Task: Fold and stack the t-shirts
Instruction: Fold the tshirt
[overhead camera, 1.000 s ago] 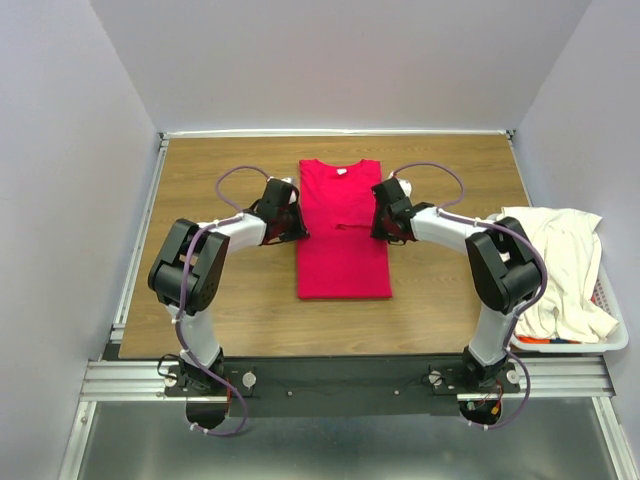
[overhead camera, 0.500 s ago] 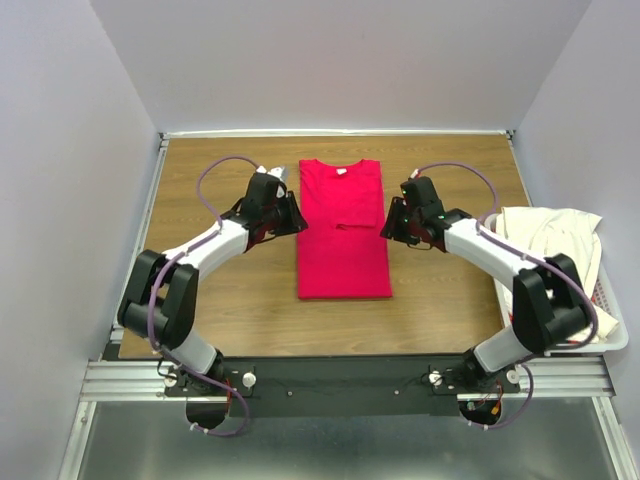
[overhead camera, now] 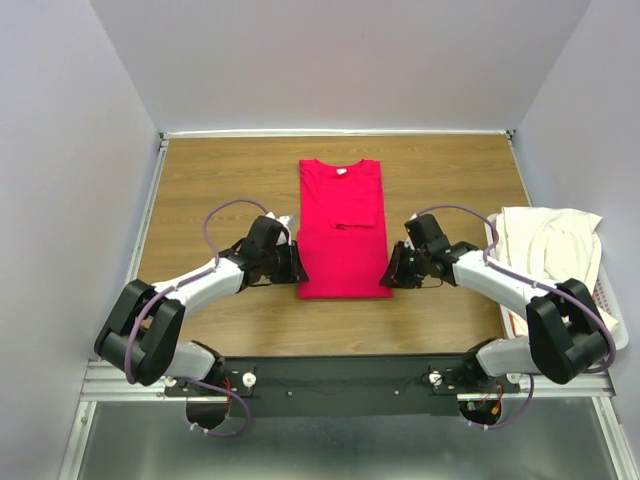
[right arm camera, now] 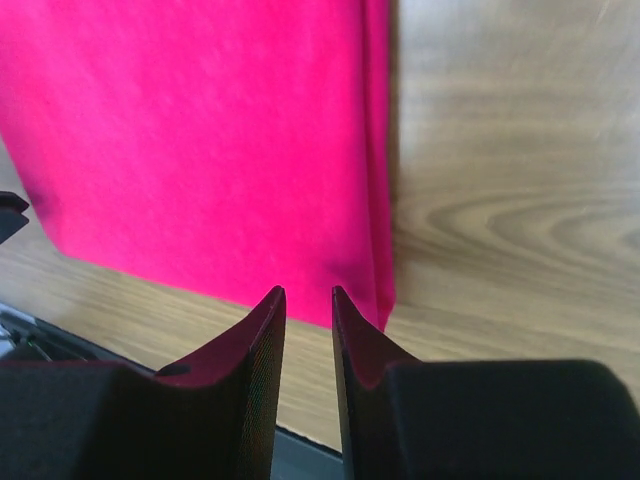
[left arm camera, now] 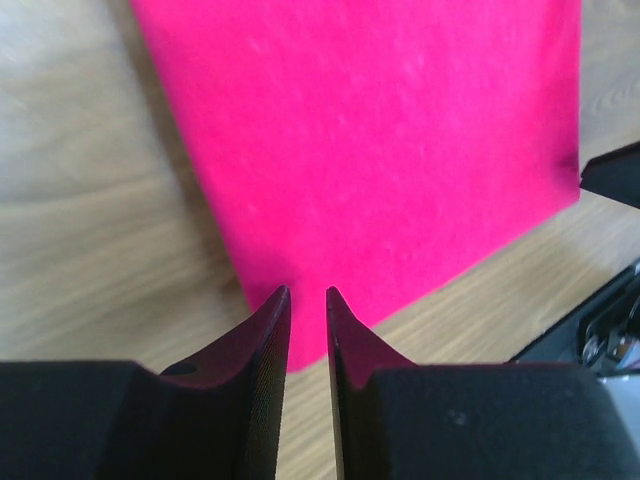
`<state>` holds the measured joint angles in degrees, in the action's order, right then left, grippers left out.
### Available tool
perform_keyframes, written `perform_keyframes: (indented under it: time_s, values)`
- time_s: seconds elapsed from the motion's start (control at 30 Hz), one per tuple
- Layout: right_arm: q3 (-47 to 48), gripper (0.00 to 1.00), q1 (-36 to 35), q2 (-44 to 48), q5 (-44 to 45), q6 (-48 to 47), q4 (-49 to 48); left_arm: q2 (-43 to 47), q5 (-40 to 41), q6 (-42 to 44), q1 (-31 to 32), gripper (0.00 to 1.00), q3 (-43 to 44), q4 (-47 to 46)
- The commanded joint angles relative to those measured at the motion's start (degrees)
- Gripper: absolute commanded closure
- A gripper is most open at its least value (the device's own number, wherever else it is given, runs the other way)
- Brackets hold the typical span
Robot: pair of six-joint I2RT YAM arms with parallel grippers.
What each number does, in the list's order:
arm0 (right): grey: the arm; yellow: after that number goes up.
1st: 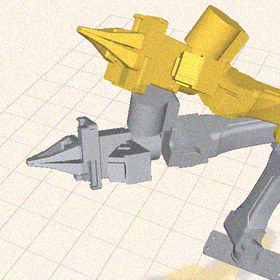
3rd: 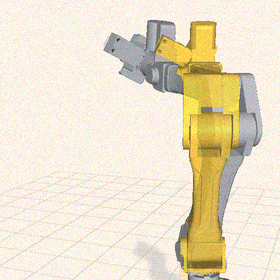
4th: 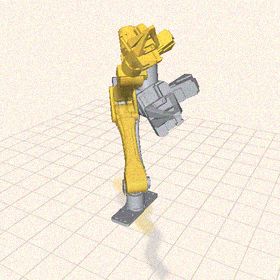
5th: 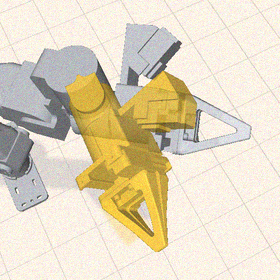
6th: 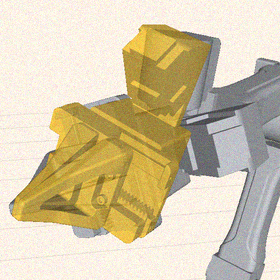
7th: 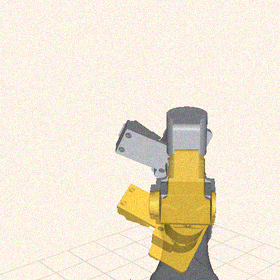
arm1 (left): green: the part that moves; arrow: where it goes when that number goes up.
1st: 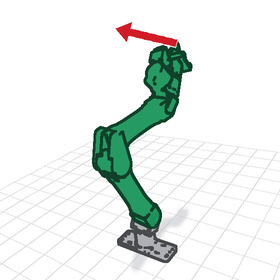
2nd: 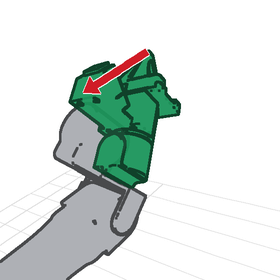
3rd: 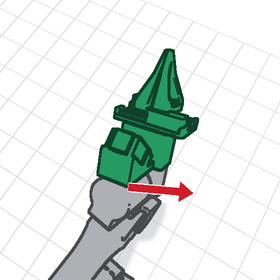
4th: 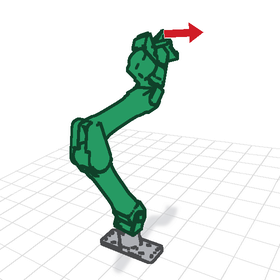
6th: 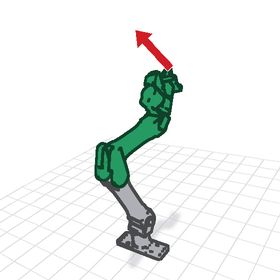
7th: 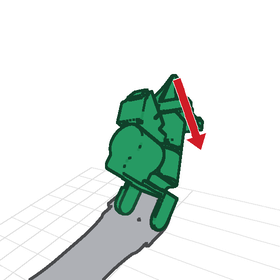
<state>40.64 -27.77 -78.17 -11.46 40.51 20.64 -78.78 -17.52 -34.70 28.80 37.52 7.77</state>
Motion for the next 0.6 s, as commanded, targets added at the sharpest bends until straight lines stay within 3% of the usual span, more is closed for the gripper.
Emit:
perform_keyframes:
  time_s: [0.0,0.37,0.57]
  values:
    - [-3.1,0.68,-0.8,1.5,-2.2,2.1,1.0,1.8,-0.6,-1.5,1.7,0.72,-2.1,1.0]
    - [-7.1,0.67,-0.8,4.2,-0.2,3.8,1.8,1.9,1.9,-2.0,3.4,0.74,-3.4,3.8]
    - [-8.1,0.57,-0.8,8.2,1.5,6.2,3.2,6.0,4.2,-3.3,3.2,0.56,-1.4,10.7]
